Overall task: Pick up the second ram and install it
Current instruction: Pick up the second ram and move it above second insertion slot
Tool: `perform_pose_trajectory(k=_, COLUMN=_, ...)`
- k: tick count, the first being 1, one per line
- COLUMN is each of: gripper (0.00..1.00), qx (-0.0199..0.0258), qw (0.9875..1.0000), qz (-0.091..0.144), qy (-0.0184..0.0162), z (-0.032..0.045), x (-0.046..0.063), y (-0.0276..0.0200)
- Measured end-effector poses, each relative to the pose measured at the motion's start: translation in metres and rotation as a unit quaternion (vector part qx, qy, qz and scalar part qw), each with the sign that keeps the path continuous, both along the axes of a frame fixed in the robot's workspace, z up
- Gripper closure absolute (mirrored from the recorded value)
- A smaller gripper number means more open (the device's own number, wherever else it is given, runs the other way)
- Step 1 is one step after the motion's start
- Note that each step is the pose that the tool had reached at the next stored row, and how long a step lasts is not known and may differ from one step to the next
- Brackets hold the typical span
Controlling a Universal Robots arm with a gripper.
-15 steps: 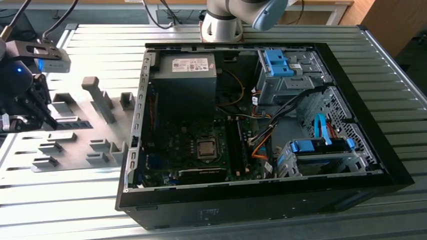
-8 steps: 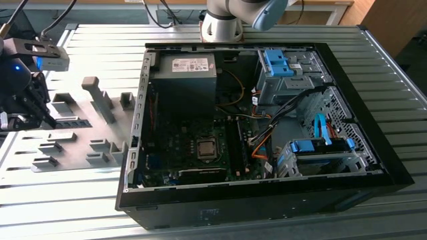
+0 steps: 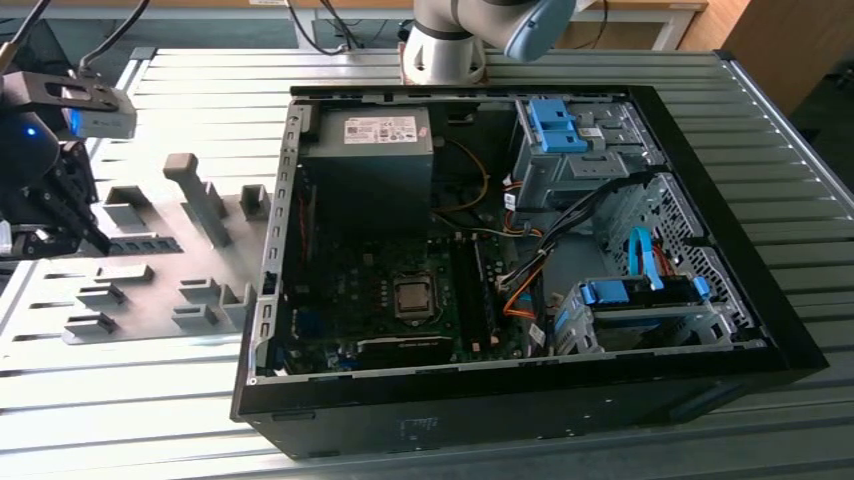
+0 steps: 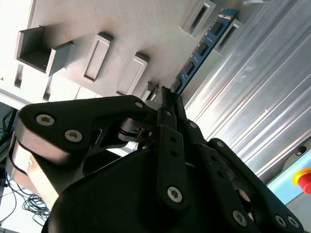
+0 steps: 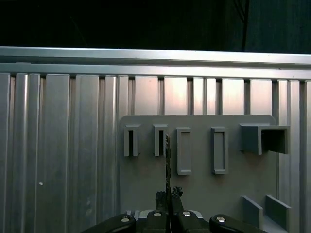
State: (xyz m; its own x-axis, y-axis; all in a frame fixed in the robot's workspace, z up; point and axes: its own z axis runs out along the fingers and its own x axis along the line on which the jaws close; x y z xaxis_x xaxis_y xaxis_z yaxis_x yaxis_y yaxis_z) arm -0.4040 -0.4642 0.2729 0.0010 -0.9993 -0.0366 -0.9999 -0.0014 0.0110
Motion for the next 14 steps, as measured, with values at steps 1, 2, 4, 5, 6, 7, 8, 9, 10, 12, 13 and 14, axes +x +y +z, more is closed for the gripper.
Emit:
perform_pose_trajectory(k=1, gripper=0.86, qx=0.0, qw=1.0, qz=0.0, qy=0.0, z=0.0006, x=0.0, y=0.0)
perform_pose_trajectory(k=2, gripper=0.86, qx=0.0, qw=1.0, qz=0.0, qy=-0.0001, z=0.0011, x=0.0, y=0.0)
perform_pose_trajectory(k=4, gripper=0.86, qx=0.0, qw=1.0, qz=0.0, qy=0.0, z=0.0022, x=0.0, y=0.0)
perform_pose_trajectory(k=5, gripper=0.86, qx=0.0, qw=1.0, qz=0.0, qy=-0.0001, z=0.0027, x=0.0, y=0.0)
perform_pose_trajectory(k=6, gripper=0.86, qx=0.0, qw=1.0, qz=0.0, qy=0.0, z=0.0033, x=0.0, y=0.0)
perform_pose_trajectory(k=7, gripper=0.86, qx=0.0, qw=1.0, qz=0.0, qy=0.0, z=0.004, x=0.0, y=0.0)
perform_pose_trajectory(k=8, gripper=0.86, qx=0.0, qw=1.0, qz=0.0, qy=-0.0001, z=0.0047, x=0.0, y=0.0)
perform_pose_trajectory(k=9, gripper=0.86, qx=0.0, qw=1.0, qz=0.0, qy=0.0, z=0.0054, x=0.0, y=0.0)
perform_pose_trajectory(k=10, gripper=0.86, qx=0.0, qw=1.0, qz=0.0, qy=0.0, z=0.0061, x=0.0, y=0.0)
perform_pose_trajectory(k=12, gripper=0.86, qx=0.0, qw=1.0, qz=0.0, qy=0.0, z=0.0075, x=0.0, y=0.0)
perform_pose_trajectory(k=13, gripper=0.86, qx=0.0, qw=1.0, qz=0.0, qy=-0.0001, z=0.0082, x=0.0, y=0.0)
perform_pose_trajectory(k=14, gripper=0.86, qx=0.0, qw=1.0, qz=0.0, qy=-0.0001, z=0.0089, x=0.0, y=0.0)
